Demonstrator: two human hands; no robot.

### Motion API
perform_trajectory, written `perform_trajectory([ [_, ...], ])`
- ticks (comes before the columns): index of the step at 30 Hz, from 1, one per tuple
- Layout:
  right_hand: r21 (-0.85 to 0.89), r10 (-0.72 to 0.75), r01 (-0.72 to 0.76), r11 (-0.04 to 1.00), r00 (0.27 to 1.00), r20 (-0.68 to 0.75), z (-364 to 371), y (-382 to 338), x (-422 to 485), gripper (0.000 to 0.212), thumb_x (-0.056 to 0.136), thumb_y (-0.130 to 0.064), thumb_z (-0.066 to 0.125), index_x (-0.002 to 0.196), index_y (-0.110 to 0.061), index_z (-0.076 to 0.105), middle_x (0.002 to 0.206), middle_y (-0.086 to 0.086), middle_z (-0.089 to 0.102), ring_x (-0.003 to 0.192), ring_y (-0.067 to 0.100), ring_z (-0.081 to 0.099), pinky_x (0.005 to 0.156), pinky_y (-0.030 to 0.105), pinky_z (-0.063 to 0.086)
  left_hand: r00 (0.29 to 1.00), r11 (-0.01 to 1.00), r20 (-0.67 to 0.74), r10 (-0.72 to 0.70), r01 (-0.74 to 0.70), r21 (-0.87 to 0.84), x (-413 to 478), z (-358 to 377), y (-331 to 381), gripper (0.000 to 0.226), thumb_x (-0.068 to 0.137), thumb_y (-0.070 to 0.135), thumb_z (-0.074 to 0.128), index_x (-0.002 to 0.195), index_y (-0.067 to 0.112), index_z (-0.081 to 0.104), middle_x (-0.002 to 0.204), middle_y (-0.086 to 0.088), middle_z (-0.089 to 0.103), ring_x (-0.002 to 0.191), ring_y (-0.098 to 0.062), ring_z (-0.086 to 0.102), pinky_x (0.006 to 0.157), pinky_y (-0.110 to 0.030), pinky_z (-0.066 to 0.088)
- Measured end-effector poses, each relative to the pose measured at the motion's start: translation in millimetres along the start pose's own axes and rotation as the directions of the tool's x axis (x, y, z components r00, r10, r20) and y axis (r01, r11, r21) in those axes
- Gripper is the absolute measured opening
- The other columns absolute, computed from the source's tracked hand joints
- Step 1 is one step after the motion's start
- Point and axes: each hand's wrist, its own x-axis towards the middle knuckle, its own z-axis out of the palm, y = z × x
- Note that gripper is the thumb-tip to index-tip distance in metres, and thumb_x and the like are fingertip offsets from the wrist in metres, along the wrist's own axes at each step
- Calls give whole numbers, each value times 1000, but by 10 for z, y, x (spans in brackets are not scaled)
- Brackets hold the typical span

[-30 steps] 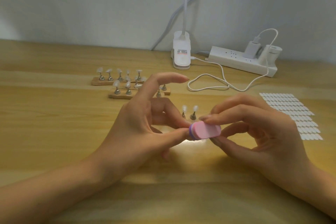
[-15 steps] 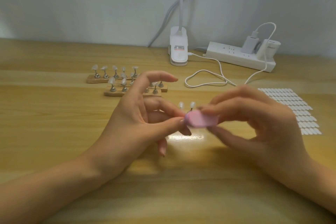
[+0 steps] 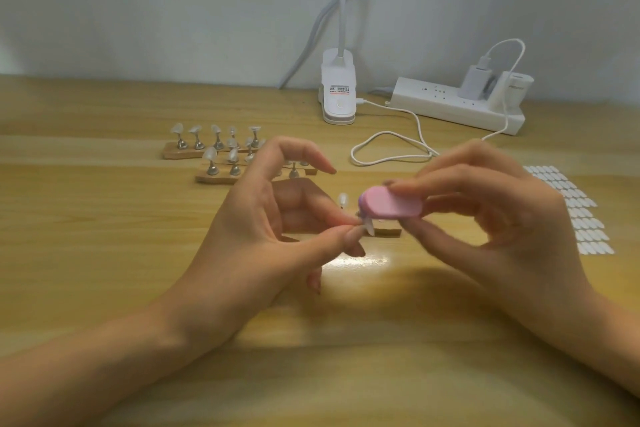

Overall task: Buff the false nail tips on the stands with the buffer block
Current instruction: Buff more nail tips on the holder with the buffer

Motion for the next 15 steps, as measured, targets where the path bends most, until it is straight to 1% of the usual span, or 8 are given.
perform_trajectory([
  [2, 19, -16, 16, 1000, 1000, 9, 15, 5, -2, 25, 84, -12, 78, 107, -17, 71, 101, 6, 62, 91, 24, 69, 78, 26, 59, 1000, 1000, 25, 15, -15, 20, -16, 17, 12, 50, 67, 10, 82, 107, 25, 55, 70, -5, 68, 72, -23, 73, 41, -25, 48],
  [4, 62, -8, 7, 998, 1000, 6, -4, 8, -12, 25, 84, -14, 73, 109, -18, 70, 103, 6, 63, 93, 24, 70, 80, 24, 59, 999, 1000, 43, 17, -18, 20, -27, 26, 18, 57, 68, 3, 86, 111, 24, 55, 71, -5, 69, 74, -24, 75, 41, -25, 48],
  [7, 93, 14, -13, 996, 1000, -15, -42, 1, -22, 26, 84, -14, 72, 109, -19, 69, 104, 6, 62, 95, 23, 70, 82, 24, 58, 999, 999, 32, 18, -19, 28, -22, 9, 18, 54, 73, 1, 81, 115, 24, 54, 72, -8, 71, 75, -28, 75, 40, -26, 48],
  [10, 56, -44, 41, 998, 998, 52, -18, -25, -42, 25, 84, -15, 72, 108, -20, 69, 102, -1, 62, 95, 22, 71, 82, 24, 58, 999, 999, 18, 30, -31, 36, -14, 18, 27, 58, 74, 5, 84, 118, 26, 54, 70, -10, 69, 71, -31, 74, 39, -27, 48],
  [13, 24, -39, 38, 999, 998, 42, -40, -42, -26, 24, 85, -14, 71, 109, -16, 68, 103, 4, 63, 97, 21, 70, 82, 25, 59, 999, 999, 15, 38, -38, 32, -19, 12, 32, 57, 76, 1, 79, 120, 26, 53, 71, -9, 69, 72, -30, 75, 37, -26, 47],
  [15, -2, -66, 67, 998, 997, 50, -33, -58, -24, 24, 85, -14, 72, 109, -18, 69, 100, 2, 62, 94, 18, 69, 81, 24, 58, 999, 998, 24, 47, -48, 43, -22, 18, 35, 56, 76, 5, 79, 121, 25, 52, 71, -8, 70, 71, -30, 75, 37, -26, 46],
])
